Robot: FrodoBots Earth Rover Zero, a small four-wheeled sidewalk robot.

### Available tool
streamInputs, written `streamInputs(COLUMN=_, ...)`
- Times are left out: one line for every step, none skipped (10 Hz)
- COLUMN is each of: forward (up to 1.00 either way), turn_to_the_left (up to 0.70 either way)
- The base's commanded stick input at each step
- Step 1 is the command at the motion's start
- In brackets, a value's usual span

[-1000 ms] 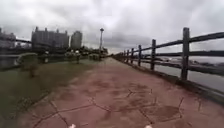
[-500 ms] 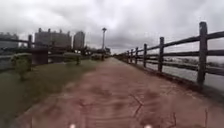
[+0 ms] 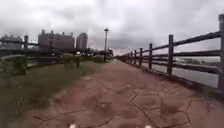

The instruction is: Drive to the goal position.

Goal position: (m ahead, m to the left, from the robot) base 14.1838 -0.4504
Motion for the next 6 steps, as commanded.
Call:
streamInputs(forward=0.98, turn_to_the_left=0.00)
streamInputs(forward=0.98, turn_to_the_left=0.00)
streamInputs(forward=0.98, turn_to_the_left=0.00)
streamInputs(forward=0.98, turn_to_the_left=0.00)
streamInputs(forward=0.98, turn_to_the_left=0.00)
streamInputs(forward=0.98, turn_to_the_left=0.00)
